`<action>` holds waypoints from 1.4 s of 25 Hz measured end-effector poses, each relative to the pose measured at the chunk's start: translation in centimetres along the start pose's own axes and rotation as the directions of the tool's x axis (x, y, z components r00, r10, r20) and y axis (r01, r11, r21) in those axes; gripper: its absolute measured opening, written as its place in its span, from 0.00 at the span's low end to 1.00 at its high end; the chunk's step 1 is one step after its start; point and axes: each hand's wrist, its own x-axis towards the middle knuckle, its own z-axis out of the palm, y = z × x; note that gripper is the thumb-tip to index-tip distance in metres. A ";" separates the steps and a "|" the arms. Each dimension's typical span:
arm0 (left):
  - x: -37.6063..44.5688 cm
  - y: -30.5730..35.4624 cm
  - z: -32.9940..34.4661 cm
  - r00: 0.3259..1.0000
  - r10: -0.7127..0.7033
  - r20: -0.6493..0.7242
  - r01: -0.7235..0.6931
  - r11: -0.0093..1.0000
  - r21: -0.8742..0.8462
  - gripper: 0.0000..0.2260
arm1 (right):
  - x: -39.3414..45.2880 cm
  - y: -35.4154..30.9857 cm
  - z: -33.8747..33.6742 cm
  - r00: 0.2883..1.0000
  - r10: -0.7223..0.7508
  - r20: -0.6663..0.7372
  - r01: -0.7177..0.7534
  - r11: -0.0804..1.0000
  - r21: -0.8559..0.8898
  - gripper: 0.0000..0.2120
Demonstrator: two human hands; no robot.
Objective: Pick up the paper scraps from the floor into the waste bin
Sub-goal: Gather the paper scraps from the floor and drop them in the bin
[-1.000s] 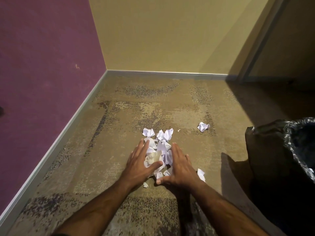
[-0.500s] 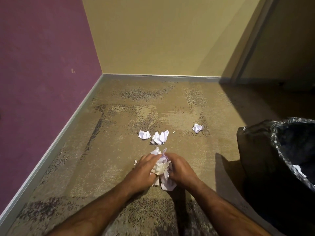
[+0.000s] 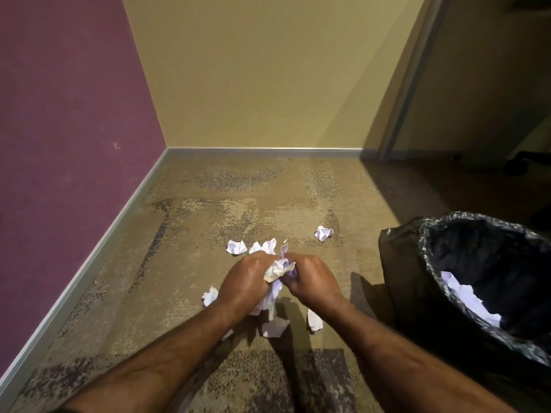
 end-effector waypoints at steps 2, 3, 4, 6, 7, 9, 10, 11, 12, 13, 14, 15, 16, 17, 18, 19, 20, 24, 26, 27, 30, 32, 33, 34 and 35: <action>1.8 2.5 -0.8 1.000 -0.009 -0.026 0.008 0.999 -0.045 0.14 | 0.6 -0.3 -3.2 0.999 0.015 -0.036 -0.016 1.000 -0.025 0.06; 2.8 3.8 -1.3 0.999 -0.012 -0.033 0.010 0.998 -0.058 0.13 | 0.9 -0.4 -4.8 0.999 0.022 -0.049 -0.024 0.999 -0.039 0.05; 3.8 5.2 -1.7 0.999 -0.005 -0.039 0.002 0.998 -0.058 0.11 | 1.1 -0.3 -6.4 0.998 0.027 -0.063 -0.030 0.998 -0.049 0.04; 5.8 8.7 -2.5 0.998 0.031 -0.046 -0.033 0.998 -0.057 0.08 | 1.1 0.2 -10.2 0.994 0.029 -0.101 -0.035 0.998 -0.057 0.02; 6.7 10.7 -2.8 0.997 0.052 -0.049 -0.055 0.996 -0.068 0.07 | 0.9 0.6 -12.2 0.992 0.034 -0.120 -0.042 0.997 -0.065 0.01; 8.2 15.3 -3.3 0.996 0.079 -0.036 -0.082 0.992 -0.091 0.06 | 0.0 1.5 -16.5 0.988 0.053 -0.145 -0.064 0.995 -0.075 0.03; 8.9 17.7 -3.4 0.996 0.090 -0.030 -0.092 0.991 -0.101 0.06 | -0.6 2.0 -18.8 0.986 0.071 -0.150 -0.083 0.994 -0.076 0.04; 9.4 19.9 -3.3 0.995 0.100 -0.028 -0.103 0.988 -0.114 0.06 | -1.2 2.5 -20.8 0.984 0.094 -0.149 -0.107 0.991 -0.081 0.05; 9.7 21.9 -2.8 0.994 0.108 -0.026 -0.110 0.984 -0.140 0.05 | -2.1 3.1 -22.6 0.983 0.124 -0.139 -0.137 0.987 -0.090 0.05; 9.8 24.1 -2.1 0.995 0.097 -0.013 -0.098 0.980 -0.175 0.05 | -3.1 3.9 -24.5 0.981 0.154 -0.122 -0.167 0.980 -0.110 0.05; 9.9 26.1 -1.2 0.997 0.072 0.021 -0.066 0.977 -0.201 0.04 | -4.2 4.9 -26.4 0.976 0.188 -0.108 -0.201 0.970 -0.134 0.05; 9.9 27.9 -0.2 0.996 0.056 0.065 -0.041 0.977 -0.208 0.04 | -5.4 5.9 -27.9 0.969 0.226 -0.101 -0.239 0.959 -0.154 0.05; 10.0 29.4 0.9 0.993 0.060 0.098 -0.039 0.979 -0.199 0.03 | -6.4 6.9 -29.1 0.962 0.258 -0.093 -0.271 0.946 -0.179 0.06; 10.0 30.4 2.0 0.991 0.076 0.115 -0.054 0.983 -0.178 0.03 | -7.4 7.9 -30.0 0.955 0.284 -0.088 -0.297 0.932 -0.207 0.06; 10.0 31.2 3.0 0.986 0.104 0.132 -0.083 0.985 -0.152 0.04 | -8.2 8.8 -30.7 0.947 0.307 -0.090 -0.320 0.918 -0.236 0.07; 10.0 31.8 4.0 0.978 0.137 0.155 -0.115 0.983 -0.140 0.05 | -8.9 9.7 -31.1 0.940 0.328 -0.096 -0.341 0.901 -0.266 0.08; 9.9 32.1 4.8 0.969 0.167 0.184 -0.142 0.980 -0.142 0.07 | -9.6 10.5 -31.3 0.932 0.352 -0.090 -0.363 0.885 -0.293 0.09; 9.5 31.7 6.7 0.901 0.240 0.362 -0.196 0.969 -0.154 0.17 | -11.4 12.6 -31.1 0.885 0.466 0.007 -0.441 0.841 -0.314 0.30; 9.5 31.1 6.8 0.856 0.260 0.447 -0.220 0.965 -0.140 0.26 | -11.8 13.4 -31.0 0.862 0.504 0.056 -0.459 0.822 -0.338 0.40; 9.4 30.8 6.7 0.840 0.274 0.469 -0.235 0.962 -0.140 0.29 | -11.9 13.4 -30.9 0.854 0.515 0.075 -0.460 0.815 -0.352 0.41; 9.0 29.7 6.0 0.829 0.347 0.439 -0.321 0.937 -0.136 0.30 | -11.7 12.8 -30.5 0.895 0.445 0.004 -0.409 0.826 -0.387 0.25; 9.1 28.2 5.4 0.856 0.400 0.328 -0.386 0.916 -0.111 0.27 | -10.6 11.6 -29.4 0.932 0.344 -0.111 -0.360 0.856 -0.370 0.20; 9.3 27.2 4.9 0.879 0.406 0.251 -0.392 0.914 -0.104 0.25 | -9.7 10.9 -28.6 0.943 0.294 -0.156 -0.332 0.860 -0.388 0.22; 9.7 25.9 4.4 0.902 0.395 0.175 -0.383 0.918 -0.099 0.23 | -8.5 10.1 -27.6 0.952 0.241 -0.187 -0.300 0.852 -0.430 0.23; 10.2 24.2 3.9 0.923 0.366 0.116 -0.357 0.929 -0.094 0.23 | -7.1 9.2 -26.4 0.960 0.189 -0.204 -0.266 0.842 -0.470 0.25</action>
